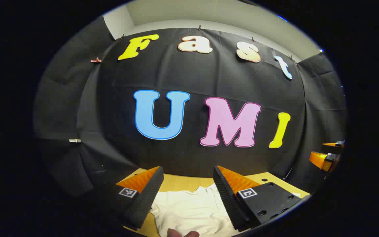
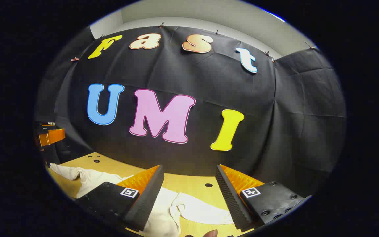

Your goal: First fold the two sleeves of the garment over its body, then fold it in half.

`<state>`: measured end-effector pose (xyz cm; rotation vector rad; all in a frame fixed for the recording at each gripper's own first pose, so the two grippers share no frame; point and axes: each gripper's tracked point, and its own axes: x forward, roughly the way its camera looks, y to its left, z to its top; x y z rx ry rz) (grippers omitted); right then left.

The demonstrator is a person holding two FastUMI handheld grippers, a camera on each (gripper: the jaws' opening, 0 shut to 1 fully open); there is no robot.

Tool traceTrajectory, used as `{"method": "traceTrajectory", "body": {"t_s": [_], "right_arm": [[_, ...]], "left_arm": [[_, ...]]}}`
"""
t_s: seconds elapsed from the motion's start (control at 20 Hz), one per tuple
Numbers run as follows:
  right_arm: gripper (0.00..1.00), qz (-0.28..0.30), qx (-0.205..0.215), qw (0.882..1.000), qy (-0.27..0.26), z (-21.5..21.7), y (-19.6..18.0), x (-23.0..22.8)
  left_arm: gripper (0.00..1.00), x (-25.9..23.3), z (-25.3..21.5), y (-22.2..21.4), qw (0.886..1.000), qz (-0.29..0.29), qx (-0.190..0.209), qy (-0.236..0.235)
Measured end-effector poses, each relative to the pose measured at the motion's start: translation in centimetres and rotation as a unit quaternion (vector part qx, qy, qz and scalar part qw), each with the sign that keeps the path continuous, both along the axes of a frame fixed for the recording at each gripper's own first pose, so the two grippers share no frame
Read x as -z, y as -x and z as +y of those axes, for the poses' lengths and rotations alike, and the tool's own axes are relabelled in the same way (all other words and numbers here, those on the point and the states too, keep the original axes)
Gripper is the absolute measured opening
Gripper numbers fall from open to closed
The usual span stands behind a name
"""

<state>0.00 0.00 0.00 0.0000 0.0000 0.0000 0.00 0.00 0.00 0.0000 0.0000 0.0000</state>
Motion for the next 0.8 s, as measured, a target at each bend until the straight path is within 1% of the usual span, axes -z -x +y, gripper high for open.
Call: {"method": "traceTrajectory", "body": {"t_s": [0.25,0.5,0.7,0.8], "right_arm": [[0.98,0.006,-0.004,1.0,-0.007,0.0,0.1,0.3],[0.98,0.004,-0.017,1.0,0.002,0.7,0.4,0.3],[0.98,0.008,-0.008,1.0,0.0,-0.3,0.2,0.5],[0.97,0.024,-0.001,1.0,-0.001,-1.2,-0.2,1.4]], "left_arm": [[0.95,0.4,-0.5,0.4,1.0,0.009,0.001,-0.004],[0.95,0.7,-0.8,0.6,1.0,0.014,0.003,-0.008],[0.95,0.7,-1.2,0.7,1.0,0.015,0.006,-0.007],[0.96,1.0,-1.4,0.7,1.0,0.016,0.006,-0.007]]}}
